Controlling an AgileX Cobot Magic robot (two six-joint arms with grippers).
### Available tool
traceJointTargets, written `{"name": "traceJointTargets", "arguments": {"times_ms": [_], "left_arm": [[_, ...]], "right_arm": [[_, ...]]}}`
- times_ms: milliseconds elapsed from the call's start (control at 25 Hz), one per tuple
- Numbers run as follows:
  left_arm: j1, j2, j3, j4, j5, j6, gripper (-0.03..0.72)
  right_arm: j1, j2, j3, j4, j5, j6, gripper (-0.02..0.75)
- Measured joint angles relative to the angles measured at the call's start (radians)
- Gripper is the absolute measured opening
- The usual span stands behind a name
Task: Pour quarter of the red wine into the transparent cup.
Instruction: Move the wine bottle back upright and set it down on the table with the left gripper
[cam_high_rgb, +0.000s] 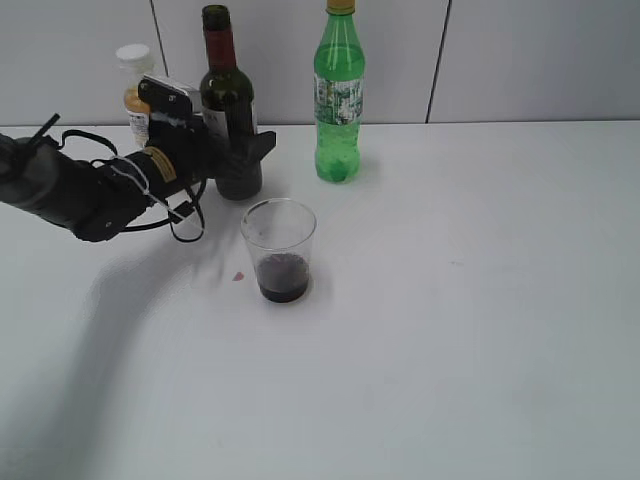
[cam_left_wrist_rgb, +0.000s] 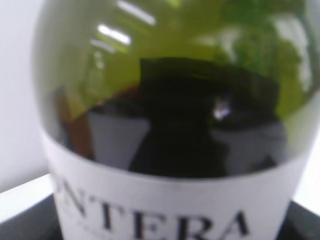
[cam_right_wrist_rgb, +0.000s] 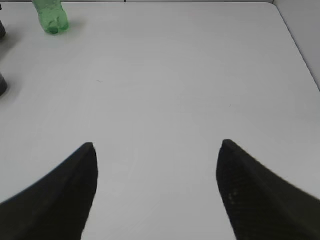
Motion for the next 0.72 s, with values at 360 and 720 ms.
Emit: {"name": "traceJointTargets", "arguments": {"times_ms": [360, 720], "left_arm": [[0.0, 0.016, -0.011, 0.0, 0.002, 0.0, 0.551], [-0.003, 0.027, -0.013, 0.04, -0.009, -0.001, 0.551]], "right_arm": [[0.0, 0.0, 0.0, 0.0, 0.0, 0.0, 0.593], [0.0, 0.0, 0.0, 0.0, 0.0, 0.0, 0.593]]}}
